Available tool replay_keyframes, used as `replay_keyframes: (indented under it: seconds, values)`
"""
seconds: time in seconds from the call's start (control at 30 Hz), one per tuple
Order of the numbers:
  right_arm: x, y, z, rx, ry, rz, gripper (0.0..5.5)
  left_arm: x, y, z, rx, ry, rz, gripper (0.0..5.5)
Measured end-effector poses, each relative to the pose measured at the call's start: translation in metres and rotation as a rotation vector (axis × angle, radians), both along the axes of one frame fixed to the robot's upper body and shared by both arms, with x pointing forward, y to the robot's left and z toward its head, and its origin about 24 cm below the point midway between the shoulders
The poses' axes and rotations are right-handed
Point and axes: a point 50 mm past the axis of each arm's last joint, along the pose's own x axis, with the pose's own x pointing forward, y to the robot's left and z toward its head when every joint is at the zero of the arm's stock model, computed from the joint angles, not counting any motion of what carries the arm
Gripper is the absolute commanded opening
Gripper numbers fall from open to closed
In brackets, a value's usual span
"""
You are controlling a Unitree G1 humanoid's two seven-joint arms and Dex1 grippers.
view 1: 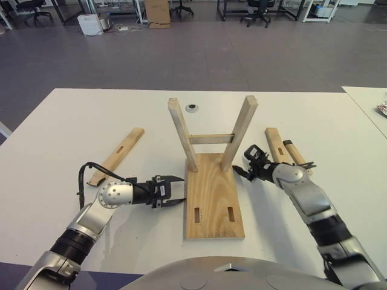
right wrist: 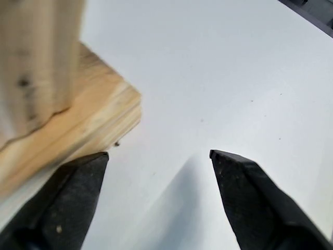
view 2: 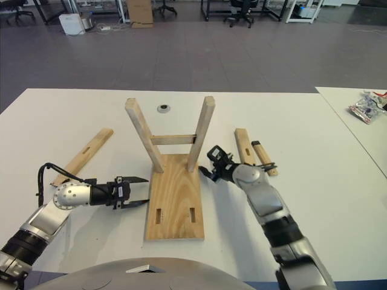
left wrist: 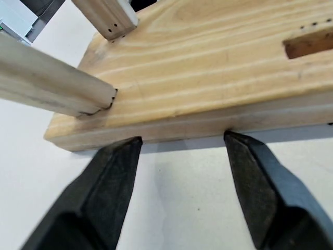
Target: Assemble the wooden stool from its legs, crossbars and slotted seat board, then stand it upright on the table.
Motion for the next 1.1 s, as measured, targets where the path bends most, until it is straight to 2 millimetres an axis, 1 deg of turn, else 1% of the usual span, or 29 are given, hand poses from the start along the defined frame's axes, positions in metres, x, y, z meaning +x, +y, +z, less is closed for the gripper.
replay_keyframes:
  seconds: [0.07,0.13,0.2,0.27,0.33,0.37,0.4,0.43,0.47,0.5,0.53,0.6,0.67,0.73,0.8,0.87,0.9,1.03,1.07,1.1]
  values:
    - [0.003,0.001,0.0,-0.003,-0.014,-0.012,3.66,0.001,0.001,-0.001,0.004,-0.003,0.012,2.93]
    - [0.001,0.0,-0.001,-0.004,-0.02,-0.02,3.66,0.006,0.005,-0.001,0.007,-0.019,0.051,2.93]
    - [-0.002,-0.002,-0.002,-0.007,-0.031,-0.032,3.66,0.011,0.011,-0.002,0.01,-0.04,0.103,2.93]
    - [0.0,-0.01,0.001,-0.022,-0.053,-0.076,3.66,0.015,0.02,0.0,0.008,-0.067,0.174,2.93]
    - [0.007,-0.028,0.011,-0.018,-0.111,-0.191,3.66,0.024,0.036,0.002,0.004,-0.103,0.33,2.93]
    - [0.011,-0.036,0.017,0.005,-0.144,-0.246,3.66,0.027,0.042,0.004,-0.024,-0.112,0.414,2.93]
    - [0.017,-0.046,0.029,0.028,-0.208,-0.318,3.66,0.031,0.045,0.009,-0.091,-0.125,0.514,2.93]
    - [0.022,-0.055,0.041,0.042,-0.269,-0.375,3.66,0.033,0.044,0.015,-0.155,-0.14,0.568,2.93]
    - [0.026,-0.07,0.05,0.047,-0.319,-0.456,3.66,0.034,0.044,0.021,-0.211,-0.163,0.629,2.93]
    - [0.027,-0.082,0.055,0.044,-0.347,-0.504,3.66,0.033,0.047,0.021,-0.222,-0.171,0.678,2.93]
    - [0.026,-0.098,0.057,0.045,-0.352,-0.564,3.66,0.03,0.049,0.019,-0.241,-0.169,0.739,2.93]
    - [0.022,-0.126,0.056,0.055,-0.325,-0.66,3.66,0.025,0.051,0.015,-0.3,-0.146,0.842,2.93]
    - [0.015,-0.146,0.047,0.05,-0.252,-0.708,3.66,0.025,0.052,0.018,-0.344,-0.159,0.906,2.93]
    - [0.001,-0.156,0.032,0.029,-0.151,-0.683,3.66,0.026,0.058,0.024,-0.365,-0.207,0.967,2.93]
    - [-0.01,-0.155,0.021,0.045,-0.059,-0.619,3.66,0.027,0.064,0.031,-0.387,-0.252,1.021,2.93]
    - [-0.014,-0.148,0.018,0.096,0.01,-0.533,3.66,0.029,0.065,0.041,-0.429,-0.306,1.059,2.93]
    - [-0.015,-0.146,0.017,0.115,0.029,-0.522,3.66,0.032,0.064,0.046,-0.459,-0.334,1.081,2.93]
    - [-0.022,-0.149,0.006,0.145,0.127,-0.557,3.66,0.038,0.07,0.061,-0.566,-0.4,1.211,2.93]
    - [-0.02,-0.152,0.006,0.157,0.142,-0.591,3.66,0.038,0.071,0.06,-0.583,-0.404,1.25,2.93]
    - [-0.02,-0.156,0.004,0.159,0.157,-0.627,3.47,0.038,0.073,0.058,-0.599,-0.391,1.294,2.93]
